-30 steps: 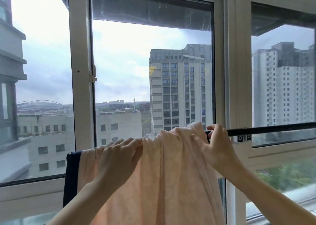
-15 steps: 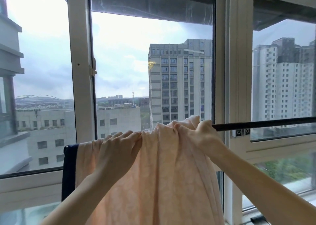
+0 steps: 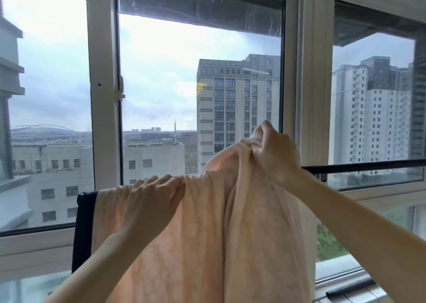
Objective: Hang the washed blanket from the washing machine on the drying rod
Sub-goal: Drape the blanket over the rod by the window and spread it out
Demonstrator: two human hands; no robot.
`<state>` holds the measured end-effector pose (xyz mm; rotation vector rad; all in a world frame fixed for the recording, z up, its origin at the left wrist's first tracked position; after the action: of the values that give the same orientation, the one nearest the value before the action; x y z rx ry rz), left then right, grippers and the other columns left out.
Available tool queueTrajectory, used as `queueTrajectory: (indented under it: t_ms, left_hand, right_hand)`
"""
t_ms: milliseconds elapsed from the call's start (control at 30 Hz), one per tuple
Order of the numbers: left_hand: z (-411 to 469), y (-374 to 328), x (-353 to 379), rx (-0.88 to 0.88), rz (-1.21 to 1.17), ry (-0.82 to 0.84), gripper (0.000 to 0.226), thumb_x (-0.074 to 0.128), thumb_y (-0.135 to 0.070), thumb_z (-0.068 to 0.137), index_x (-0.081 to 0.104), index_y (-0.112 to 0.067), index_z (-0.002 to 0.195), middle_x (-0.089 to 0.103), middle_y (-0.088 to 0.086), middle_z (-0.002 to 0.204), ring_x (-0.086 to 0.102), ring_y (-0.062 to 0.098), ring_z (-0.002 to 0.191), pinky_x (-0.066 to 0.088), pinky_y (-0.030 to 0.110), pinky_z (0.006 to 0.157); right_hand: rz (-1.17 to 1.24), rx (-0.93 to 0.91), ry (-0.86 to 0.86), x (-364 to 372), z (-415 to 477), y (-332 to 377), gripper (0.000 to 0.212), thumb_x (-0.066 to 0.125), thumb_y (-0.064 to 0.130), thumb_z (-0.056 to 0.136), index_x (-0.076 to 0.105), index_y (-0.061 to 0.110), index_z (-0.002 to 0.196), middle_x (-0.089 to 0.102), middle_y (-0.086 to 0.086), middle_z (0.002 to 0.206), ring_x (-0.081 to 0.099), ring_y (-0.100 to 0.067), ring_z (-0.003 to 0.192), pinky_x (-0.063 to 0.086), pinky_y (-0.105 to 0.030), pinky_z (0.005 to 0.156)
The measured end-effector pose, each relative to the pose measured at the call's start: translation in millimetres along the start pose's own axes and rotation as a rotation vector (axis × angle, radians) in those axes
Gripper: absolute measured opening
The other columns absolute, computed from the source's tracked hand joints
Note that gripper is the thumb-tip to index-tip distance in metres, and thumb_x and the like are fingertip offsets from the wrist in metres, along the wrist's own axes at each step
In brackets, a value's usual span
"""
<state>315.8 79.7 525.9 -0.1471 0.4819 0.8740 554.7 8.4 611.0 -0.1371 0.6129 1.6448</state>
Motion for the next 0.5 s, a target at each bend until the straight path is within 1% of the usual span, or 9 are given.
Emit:
queueTrajectory:
  t_ms: [67,167,233,267,333,367,433,467,500]
  left_hand:
    - [-0.6,0.5,0.0,-0.016,-0.004,-0.006,0.039,0.038,-0.048,0.092,0.072,-0.029,0.096,0.072,-0.013,0.085,0.068,0.015,0.073,0.052,0.038,0.071]
    - [-0.1,-4.0,0.4,-0.036,0.0,0.0,0.039,0.038,-0.049,0.091,0.071,-0.028,0.095,0.073,-0.013,0.089,0.069,0.016,0.076,0.052,0.039,0.074]
    - [0.3,-8.2,0.9,-0.055,0.005,-0.017,0.038,0.04,-0.048,0.09,0.071,-0.027,0.092,0.073,-0.012,0.088,0.069,0.017,0.075,0.052,0.04,0.074]
    - [0.8,-11.1,1.5,-0.066,0.012,-0.024,0.038,0.04,-0.048,0.09,0.071,-0.027,0.091,0.073,-0.012,0.087,0.069,0.018,0.074,0.052,0.04,0.073]
    - [1.4,-13.4,1.5,-0.081,0.03,-0.025,0.038,0.04,-0.048,0.089,0.071,-0.027,0.09,0.073,-0.012,0.086,0.069,0.017,0.073,0.051,0.039,0.072]
    - [2.0,-14.7,2.5,-0.087,0.03,-0.02,0.04,0.038,-0.049,0.09,0.072,-0.027,0.09,0.073,-0.012,0.086,0.069,0.017,0.073,0.051,0.038,0.072]
    - [3.2,-15.2,3.9,-0.092,0.008,-0.005,0.045,0.035,-0.05,0.091,0.072,-0.026,0.091,0.073,-0.011,0.087,0.068,0.016,0.073,0.05,0.037,0.073]
    - [3.3,-15.0,4.5,-0.092,-0.007,-0.003,0.046,0.034,-0.051,0.092,0.072,-0.026,0.092,0.073,-0.011,0.087,0.068,0.015,0.073,0.05,0.037,0.073]
    - [3.4,-15.2,4.1,-0.092,-0.013,0.0,0.047,0.033,-0.052,0.092,0.072,-0.026,0.092,0.073,-0.011,0.087,0.068,0.015,0.073,0.05,0.036,0.073]
  right_hand:
    - [-0.024,0.005,-0.07,-13.6,11.6,-14.3,0.027,0.058,0.038,0.093,0.038,0.021,0.099,0.053,0.007,0.069,0.054,-0.014,0.056,0.044,-0.03,0.054]
    - [-0.12,0.105,-0.074,-27.7,13.2,-39.9,0.044,0.056,0.045,0.093,0.035,0.014,0.116,0.061,0.0,0.082,0.051,-0.017,0.055,0.038,-0.029,0.05]
    - [-0.236,0.199,0.065,-31.2,5.9,-55.3,0.058,0.056,0.046,0.092,0.028,0.011,0.129,0.06,-0.005,0.088,0.053,-0.021,0.063,0.041,-0.033,0.056]
    - [-0.299,0.246,0.169,-32.6,1.8,-62.3,0.062,0.056,0.05,0.091,0.028,0.011,0.131,0.058,-0.006,0.09,0.055,-0.024,0.07,0.042,-0.034,0.062]
    - [-0.443,0.329,0.349,-34.6,-4.6,-69.5,0.062,0.053,0.059,0.088,0.037,0.012,0.127,0.058,-0.007,0.102,0.06,-0.028,0.088,0.043,-0.034,0.07]
    - [-0.527,0.341,0.39,-36.5,-6.4,-70.1,0.061,0.05,0.061,0.088,0.043,0.013,0.125,0.057,-0.008,0.109,0.059,-0.028,0.096,0.044,-0.034,0.072]
    - [-0.655,0.226,0.329,-38.9,-8.5,-65.8,0.053,0.05,0.055,0.09,0.052,0.01,0.117,0.051,-0.007,0.111,0.055,-0.029,0.103,0.045,-0.037,0.079]
    - [-0.639,0.101,0.263,-37.6,-8.9,-61.6,0.045,0.052,0.049,0.091,0.055,0.009,0.112,0.051,-0.007,0.11,0.053,-0.029,0.104,0.046,-0.039,0.083]
    - [-0.541,-0.049,0.218,-33.3,-9.3,-56.5,0.037,0.054,0.042,0.091,0.057,0.009,0.107,0.053,-0.006,0.109,0.052,-0.027,0.104,0.046,-0.038,0.087]
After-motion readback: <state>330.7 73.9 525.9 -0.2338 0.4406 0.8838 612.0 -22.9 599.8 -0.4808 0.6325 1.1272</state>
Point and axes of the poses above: each hand's wrist, its own z-axis towards the middle knuckle, its own x-axis out of the palm, y = z × x, the point moved 1 cm from there along z, towards the middle knuckle
